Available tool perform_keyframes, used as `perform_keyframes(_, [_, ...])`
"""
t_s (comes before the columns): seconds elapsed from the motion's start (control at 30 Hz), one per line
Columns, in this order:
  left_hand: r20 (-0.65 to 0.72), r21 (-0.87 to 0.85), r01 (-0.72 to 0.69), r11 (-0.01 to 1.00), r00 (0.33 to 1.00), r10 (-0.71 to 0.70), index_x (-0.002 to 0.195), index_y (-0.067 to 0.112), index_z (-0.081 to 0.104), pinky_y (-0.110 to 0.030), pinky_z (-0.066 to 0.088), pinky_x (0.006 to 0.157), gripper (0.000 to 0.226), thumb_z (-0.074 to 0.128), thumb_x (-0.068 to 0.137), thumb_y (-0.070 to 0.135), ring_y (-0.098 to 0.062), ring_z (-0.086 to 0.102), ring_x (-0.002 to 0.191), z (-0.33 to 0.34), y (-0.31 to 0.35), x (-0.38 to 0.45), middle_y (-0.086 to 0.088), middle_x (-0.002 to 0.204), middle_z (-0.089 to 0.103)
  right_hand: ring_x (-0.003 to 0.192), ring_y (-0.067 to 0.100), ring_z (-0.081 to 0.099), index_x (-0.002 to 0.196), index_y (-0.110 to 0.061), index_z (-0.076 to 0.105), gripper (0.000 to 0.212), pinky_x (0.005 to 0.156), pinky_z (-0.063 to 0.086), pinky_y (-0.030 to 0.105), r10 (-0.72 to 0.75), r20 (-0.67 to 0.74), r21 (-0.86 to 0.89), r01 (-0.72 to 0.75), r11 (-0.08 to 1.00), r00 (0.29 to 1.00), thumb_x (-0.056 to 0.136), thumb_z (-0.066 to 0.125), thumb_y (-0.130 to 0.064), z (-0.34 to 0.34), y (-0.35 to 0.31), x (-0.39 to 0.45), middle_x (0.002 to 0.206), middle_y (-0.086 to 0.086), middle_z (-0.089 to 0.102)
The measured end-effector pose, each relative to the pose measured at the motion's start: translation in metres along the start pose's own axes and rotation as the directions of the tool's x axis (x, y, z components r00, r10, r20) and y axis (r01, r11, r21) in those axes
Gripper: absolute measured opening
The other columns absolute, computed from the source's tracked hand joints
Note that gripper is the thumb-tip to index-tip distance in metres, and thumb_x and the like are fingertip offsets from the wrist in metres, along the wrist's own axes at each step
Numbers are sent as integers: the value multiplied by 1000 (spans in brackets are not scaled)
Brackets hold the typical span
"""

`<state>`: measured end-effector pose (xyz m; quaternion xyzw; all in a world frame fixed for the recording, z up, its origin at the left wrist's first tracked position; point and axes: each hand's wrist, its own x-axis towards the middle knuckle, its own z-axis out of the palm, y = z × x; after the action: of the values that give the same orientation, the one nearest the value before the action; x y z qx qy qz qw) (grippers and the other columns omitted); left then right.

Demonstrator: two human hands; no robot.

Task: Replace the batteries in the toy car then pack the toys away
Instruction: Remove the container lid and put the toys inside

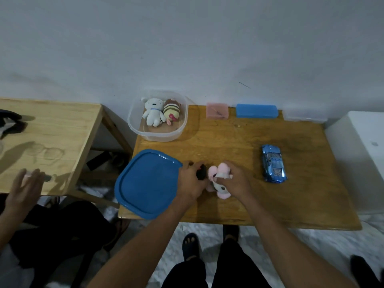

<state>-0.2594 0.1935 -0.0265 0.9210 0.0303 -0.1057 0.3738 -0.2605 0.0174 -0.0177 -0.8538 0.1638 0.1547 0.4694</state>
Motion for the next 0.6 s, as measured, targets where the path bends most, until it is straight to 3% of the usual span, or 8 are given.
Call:
perform_keyframes(0.13, [-132, -155, -70, 985, 990, 50, 139, 21, 62, -40, 45, 106, 68, 85, 75, 29, -30, 50, 127, -32, 21, 22, -14, 139, 52, 113, 18, 59, 138, -19, 56, 68, 83, 47, 28, -82, -124, 133, 98, 986, 989, 77, 86, -25, -14, -44, 12, 124, -3, 60])
perform_keyframes(0.33, [-306, -294, -177, 939, 948, 83, 138, 20, 63, -35, 53, 101, 71, 89, 73, 30, -23, 58, 117, -110, 38, 74, -11, 129, 55, 108, 16, 64, 136, -23, 59, 64, 83, 61, 38, -238, -188, 282, 284, 916, 953, 77, 85, -25, -20, -133, 50, 121, -1, 65])
perform_keyframes(0.43, [-349, -251, -193, 949, 932, 97, 137, 24, 65, -38, 56, 98, 73, 89, 69, 35, -21, 64, 110, -147, 27, 104, -9, 124, 58, 107, 14, 61, 137, -19, 57, 63, 85, 58, 30, -293, -166, 312, 332, 890, 942, 79, 84, -19, -5, -175, 73, 118, -1, 63])
perform_keyframes(0.6, [-376, -169, -132, 977, 925, 60, 137, 18, 64, -40, 56, 99, 74, 92, 68, 22, -23, 64, 106, -182, -9, 144, -11, 126, 57, 110, 14, 60, 137, -20, 59, 64, 90, 55, 27, -363, -119, 253, 381, 889, 924, 78, 84, -21, 39, -216, 113, 126, -1, 63])
